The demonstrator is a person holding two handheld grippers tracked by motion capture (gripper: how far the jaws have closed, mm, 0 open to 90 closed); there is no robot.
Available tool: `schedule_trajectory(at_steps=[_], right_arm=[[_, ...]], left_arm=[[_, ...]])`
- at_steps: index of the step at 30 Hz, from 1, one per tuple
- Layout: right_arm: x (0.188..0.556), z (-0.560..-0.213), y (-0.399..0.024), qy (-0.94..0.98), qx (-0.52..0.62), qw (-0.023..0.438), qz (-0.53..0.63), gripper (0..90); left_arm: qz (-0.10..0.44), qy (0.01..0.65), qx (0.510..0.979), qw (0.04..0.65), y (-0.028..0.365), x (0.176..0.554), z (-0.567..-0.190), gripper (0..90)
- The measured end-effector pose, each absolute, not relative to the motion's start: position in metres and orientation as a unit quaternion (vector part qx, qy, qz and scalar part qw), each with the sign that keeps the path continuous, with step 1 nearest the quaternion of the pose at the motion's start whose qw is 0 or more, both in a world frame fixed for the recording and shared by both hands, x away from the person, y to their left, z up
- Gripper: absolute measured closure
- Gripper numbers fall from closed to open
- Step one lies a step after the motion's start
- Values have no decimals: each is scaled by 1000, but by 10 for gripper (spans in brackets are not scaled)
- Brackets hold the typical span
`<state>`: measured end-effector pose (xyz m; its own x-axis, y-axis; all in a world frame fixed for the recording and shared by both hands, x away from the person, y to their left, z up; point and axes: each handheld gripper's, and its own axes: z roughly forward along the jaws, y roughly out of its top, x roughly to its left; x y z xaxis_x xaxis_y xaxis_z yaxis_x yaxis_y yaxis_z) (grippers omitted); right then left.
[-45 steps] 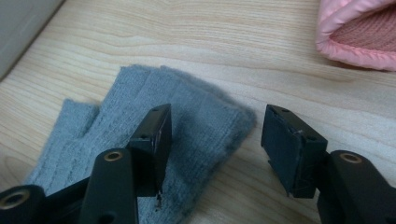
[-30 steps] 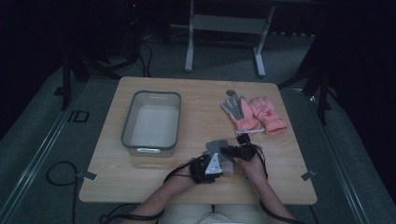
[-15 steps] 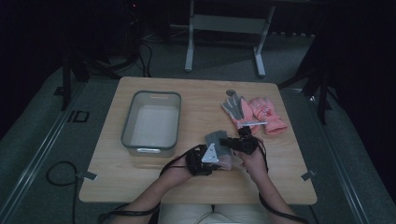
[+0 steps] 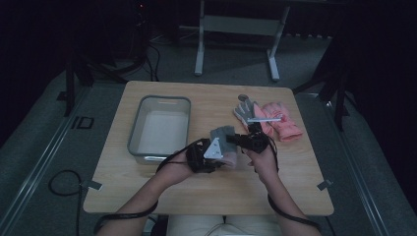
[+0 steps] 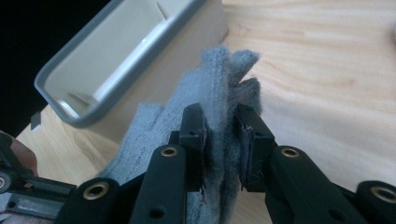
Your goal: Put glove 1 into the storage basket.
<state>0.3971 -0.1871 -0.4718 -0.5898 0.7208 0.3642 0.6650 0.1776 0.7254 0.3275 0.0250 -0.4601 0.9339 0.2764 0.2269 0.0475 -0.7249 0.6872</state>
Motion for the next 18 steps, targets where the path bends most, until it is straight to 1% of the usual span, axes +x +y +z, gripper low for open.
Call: schedule_trajectory(at_steps=[8,11,18], right_arm=[[405,-446,-167,767,434,39,472,747],[409,-439,-157,768,427,44,475,748],[421,-424,-127,771,411,37,486,748]], left_arm=[[164,80,917,355,47,338,-434,707],[172,87,917,350,57,341,-426,706],[181,101,916,343,87,347,-411,705]])
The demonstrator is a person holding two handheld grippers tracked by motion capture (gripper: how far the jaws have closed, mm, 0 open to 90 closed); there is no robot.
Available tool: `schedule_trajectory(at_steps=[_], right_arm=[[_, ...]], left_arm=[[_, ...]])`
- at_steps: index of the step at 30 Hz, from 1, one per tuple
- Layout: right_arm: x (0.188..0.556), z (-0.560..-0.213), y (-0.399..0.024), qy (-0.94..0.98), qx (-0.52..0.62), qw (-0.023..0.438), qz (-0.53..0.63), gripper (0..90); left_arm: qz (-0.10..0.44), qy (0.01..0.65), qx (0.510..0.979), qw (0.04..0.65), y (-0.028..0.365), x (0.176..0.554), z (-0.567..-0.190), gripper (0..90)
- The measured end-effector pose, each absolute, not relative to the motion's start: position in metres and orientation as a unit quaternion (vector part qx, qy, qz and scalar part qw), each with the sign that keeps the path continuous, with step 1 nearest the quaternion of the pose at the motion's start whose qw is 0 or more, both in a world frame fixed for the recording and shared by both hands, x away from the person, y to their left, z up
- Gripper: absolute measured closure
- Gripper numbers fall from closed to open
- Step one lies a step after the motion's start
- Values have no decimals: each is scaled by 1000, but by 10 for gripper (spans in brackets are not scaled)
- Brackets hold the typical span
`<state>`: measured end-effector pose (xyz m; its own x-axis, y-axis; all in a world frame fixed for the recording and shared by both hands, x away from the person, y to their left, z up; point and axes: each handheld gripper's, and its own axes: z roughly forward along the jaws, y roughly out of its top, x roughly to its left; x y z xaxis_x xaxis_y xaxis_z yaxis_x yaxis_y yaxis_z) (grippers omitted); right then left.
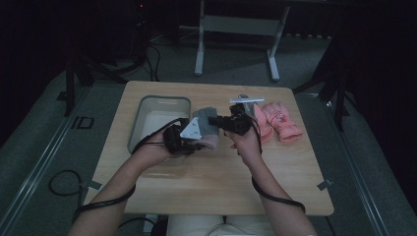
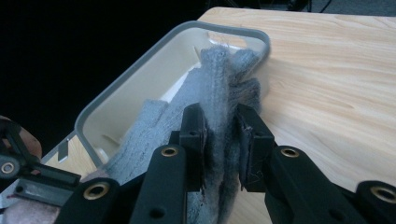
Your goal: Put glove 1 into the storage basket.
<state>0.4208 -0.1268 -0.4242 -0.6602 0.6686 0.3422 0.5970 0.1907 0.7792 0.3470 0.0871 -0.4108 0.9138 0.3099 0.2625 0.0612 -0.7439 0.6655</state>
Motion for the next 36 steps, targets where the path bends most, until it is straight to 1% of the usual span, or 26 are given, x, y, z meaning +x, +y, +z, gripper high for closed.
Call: schedule_trajectory(at_steps=[2,9,11,20,24,29,31,36], right_arm=[[423,-423,-118,774,406,39,485,749],[432,-423,-84,781,390,25,487,749],[436,-426,-71,786,384,21,484,750],[451,-440,-23,795,372,-7,480,750],[459,-449,-8,800,370,-20,471,750],[469,-457,7,805,376,-17,459,750],[474,-463,13,809,379,-10,449,750],[487,-476,20,817,392,-13,422,748]], left_arm=[[181,113,917,337,95,348,-410,704],[185,129,918,327,126,349,-411,704],[179,140,919,323,136,352,-414,703],[174,152,927,296,180,361,-420,703],[170,168,929,284,186,366,-430,703],[161,179,932,270,190,379,-443,704],[155,178,937,257,190,387,-448,704],[152,177,945,227,184,400,-462,704]])
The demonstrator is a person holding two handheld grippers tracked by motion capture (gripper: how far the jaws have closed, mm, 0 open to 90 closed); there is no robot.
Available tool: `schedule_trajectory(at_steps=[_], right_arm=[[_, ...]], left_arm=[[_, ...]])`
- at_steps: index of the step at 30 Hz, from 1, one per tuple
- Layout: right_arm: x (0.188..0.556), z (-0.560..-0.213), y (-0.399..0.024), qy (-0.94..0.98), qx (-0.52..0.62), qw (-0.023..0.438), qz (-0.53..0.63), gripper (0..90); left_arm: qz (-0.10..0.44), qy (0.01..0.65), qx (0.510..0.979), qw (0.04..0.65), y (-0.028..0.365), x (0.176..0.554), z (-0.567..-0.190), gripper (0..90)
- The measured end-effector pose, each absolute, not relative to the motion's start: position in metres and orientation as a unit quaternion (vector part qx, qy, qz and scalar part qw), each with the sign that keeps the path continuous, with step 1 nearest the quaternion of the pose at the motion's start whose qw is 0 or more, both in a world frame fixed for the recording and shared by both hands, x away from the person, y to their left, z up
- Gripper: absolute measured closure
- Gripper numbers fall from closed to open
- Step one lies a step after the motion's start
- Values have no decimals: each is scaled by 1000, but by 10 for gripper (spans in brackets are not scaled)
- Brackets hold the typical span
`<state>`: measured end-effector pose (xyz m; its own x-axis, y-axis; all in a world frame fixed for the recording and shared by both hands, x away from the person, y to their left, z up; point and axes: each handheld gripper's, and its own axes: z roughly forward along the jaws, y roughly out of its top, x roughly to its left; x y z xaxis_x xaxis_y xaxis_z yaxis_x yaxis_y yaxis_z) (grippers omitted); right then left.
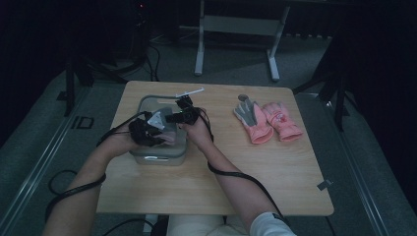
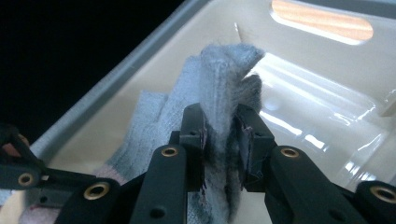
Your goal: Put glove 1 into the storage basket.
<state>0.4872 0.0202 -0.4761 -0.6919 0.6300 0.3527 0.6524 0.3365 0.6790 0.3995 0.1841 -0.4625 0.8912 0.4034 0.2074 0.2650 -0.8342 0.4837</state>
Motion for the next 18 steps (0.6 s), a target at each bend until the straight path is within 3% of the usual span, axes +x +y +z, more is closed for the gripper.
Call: schedule_trajectory(at_steps=[9,18], right_arm=[[496,-487,31,-842,-384,-3,-378,733],[502,-484,26,-842,-388,-27,-374,649]], left_arm=[[140,179,954,196,177,414,-484,703],[137,183,960,163,169,420,-489,694]])
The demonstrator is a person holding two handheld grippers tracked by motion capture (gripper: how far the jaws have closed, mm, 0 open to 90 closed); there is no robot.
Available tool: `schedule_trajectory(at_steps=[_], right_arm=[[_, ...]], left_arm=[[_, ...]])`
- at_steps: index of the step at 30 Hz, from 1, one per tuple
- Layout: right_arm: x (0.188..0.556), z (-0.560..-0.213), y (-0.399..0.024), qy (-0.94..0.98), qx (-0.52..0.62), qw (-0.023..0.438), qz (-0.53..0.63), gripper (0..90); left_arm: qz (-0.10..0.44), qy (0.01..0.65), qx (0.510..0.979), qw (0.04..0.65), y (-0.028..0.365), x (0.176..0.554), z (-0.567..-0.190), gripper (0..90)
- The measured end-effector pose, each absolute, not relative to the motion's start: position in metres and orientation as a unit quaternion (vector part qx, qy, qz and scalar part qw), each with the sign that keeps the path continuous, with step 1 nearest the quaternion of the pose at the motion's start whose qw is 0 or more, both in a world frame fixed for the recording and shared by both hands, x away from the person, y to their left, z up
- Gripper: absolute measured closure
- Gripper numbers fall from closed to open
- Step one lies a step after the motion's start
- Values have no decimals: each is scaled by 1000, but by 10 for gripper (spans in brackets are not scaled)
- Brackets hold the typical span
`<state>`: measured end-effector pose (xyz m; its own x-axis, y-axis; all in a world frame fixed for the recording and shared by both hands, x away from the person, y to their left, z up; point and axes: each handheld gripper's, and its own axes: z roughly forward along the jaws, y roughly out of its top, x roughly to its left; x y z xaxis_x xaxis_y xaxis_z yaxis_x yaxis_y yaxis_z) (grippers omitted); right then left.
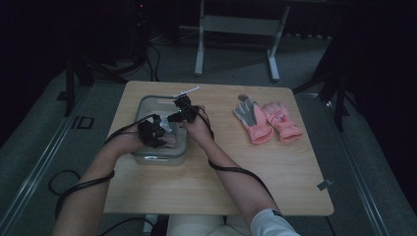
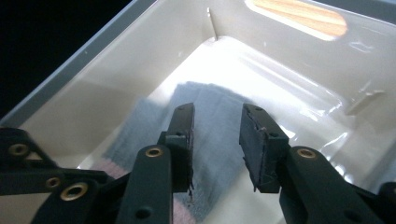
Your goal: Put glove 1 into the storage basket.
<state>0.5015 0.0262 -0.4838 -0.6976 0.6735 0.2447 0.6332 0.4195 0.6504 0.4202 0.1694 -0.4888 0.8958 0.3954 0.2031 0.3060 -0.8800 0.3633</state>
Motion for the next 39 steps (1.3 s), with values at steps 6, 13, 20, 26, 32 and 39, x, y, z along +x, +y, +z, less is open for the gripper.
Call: schedule_trajectory(at_steps=[6,13,20,26,32,39], right_arm=[[501,-479,10,839,388,18,382,628],[497,-467,-12,835,382,20,397,626],[484,-446,-34,827,369,11,424,608],[472,-433,-55,824,362,22,435,561],[462,-426,-76,834,338,45,434,536],[457,-424,-106,837,320,72,438,538]], left_arm=[[138,177,963,146,163,422,-495,659],[152,197,952,179,166,420,-483,404],[148,244,915,285,177,412,-451,238],[131,245,912,301,162,406,-443,73],[111,240,900,347,145,399,-434,17],[111,222,907,342,117,391,-436,14]])
